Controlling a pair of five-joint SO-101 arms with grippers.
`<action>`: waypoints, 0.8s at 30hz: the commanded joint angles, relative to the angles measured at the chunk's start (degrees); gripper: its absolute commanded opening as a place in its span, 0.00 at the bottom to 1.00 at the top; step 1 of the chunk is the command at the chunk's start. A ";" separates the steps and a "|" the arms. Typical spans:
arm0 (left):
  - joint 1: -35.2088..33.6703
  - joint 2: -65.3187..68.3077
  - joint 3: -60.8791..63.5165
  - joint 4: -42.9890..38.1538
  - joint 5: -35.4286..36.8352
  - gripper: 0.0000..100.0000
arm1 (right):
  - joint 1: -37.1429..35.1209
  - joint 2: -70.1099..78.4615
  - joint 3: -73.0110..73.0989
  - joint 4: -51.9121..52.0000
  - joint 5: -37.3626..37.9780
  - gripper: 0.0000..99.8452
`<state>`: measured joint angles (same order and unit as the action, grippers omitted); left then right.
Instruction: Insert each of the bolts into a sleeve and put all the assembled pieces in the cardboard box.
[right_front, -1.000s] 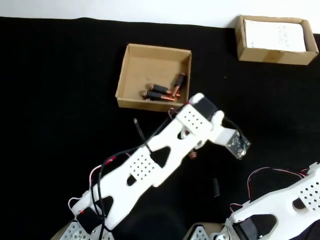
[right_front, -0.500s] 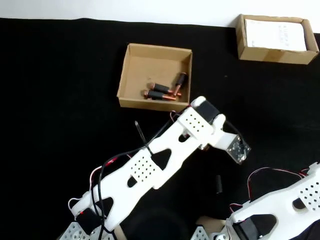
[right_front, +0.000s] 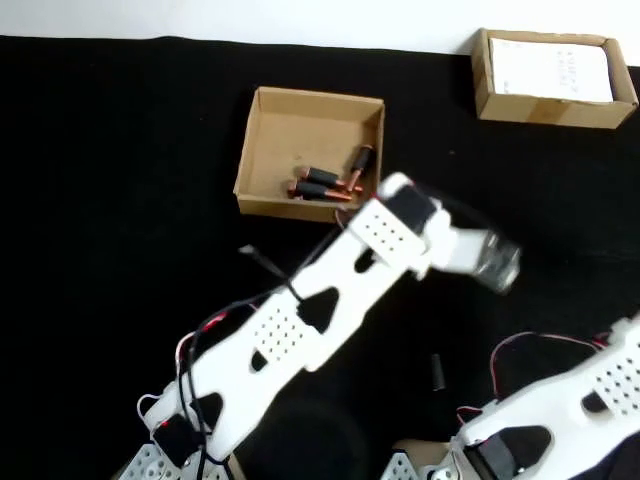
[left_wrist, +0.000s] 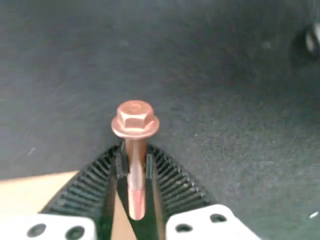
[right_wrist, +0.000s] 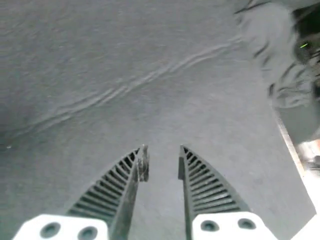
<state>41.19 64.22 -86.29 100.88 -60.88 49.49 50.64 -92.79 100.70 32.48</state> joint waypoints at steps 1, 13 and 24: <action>1.98 -8.48 -1.36 -0.26 10.29 0.01 | -3.12 3.21 0.13 0.40 -4.75 0.01; -4.70 -19.21 -1.45 -0.26 58.64 0.01 | -12.44 -7.43 41.98 0.40 -11.78 0.01; -15.43 -22.29 -1.27 0.44 84.22 0.01 | -26.59 -38.46 82.86 0.31 -12.22 0.01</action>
<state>28.09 46.99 -86.29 100.97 19.21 25.32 24.44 -15.78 100.70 20.88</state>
